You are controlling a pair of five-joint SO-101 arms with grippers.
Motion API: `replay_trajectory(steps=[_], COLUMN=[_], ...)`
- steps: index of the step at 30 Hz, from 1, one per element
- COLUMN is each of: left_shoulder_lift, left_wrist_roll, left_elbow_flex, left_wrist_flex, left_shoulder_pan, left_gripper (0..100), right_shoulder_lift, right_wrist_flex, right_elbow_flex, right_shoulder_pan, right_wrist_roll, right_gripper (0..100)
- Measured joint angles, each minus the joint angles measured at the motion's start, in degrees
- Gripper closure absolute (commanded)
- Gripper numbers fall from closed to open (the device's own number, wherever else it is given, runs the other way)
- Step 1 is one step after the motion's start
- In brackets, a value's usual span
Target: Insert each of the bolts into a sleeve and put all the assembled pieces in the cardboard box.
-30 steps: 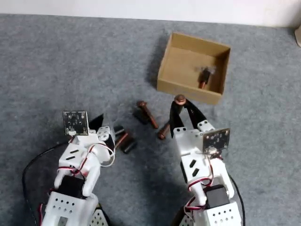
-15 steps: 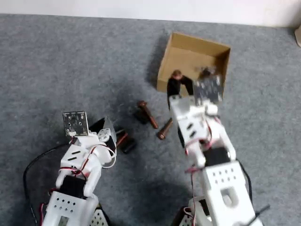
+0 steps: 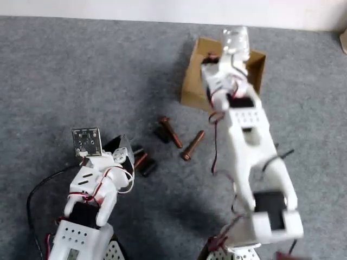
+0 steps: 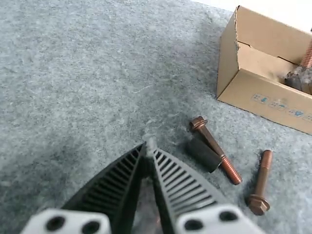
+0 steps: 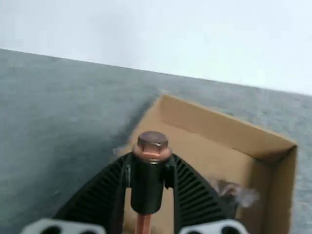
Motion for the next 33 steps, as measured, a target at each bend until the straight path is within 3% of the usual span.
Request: replay_trajectory(steps=[11, 22, 28, 33], left_shoulder_lift=[0.0, 0.0, 0.0, 0.0], left_wrist_roll=[0.0, 0.0, 0.0, 0.0], left_elbow_flex=[0.1, 0.1, 0.1, 0.1], left_wrist_flex=[0.0, 0.0, 0.0, 0.0], left_shoulder_pan=[0.0, 0.0, 0.0, 0.0], left_gripper=[99, 99, 99, 99], right_shoulder_lift=[25.4, 33.6, 34.9, 34.9], right_wrist_flex=[0.0, 0.3, 7.0, 9.7], right_elbow_flex=[-19.2, -20.5, -21.8, -22.3], right_shoulder_pan=[6.0, 5.7, 5.7, 5.8], right_wrist_roll=[0.0, 0.2, 0.2, 0.2], right_gripper=[99.5, 99.5, 99.2, 86.4])
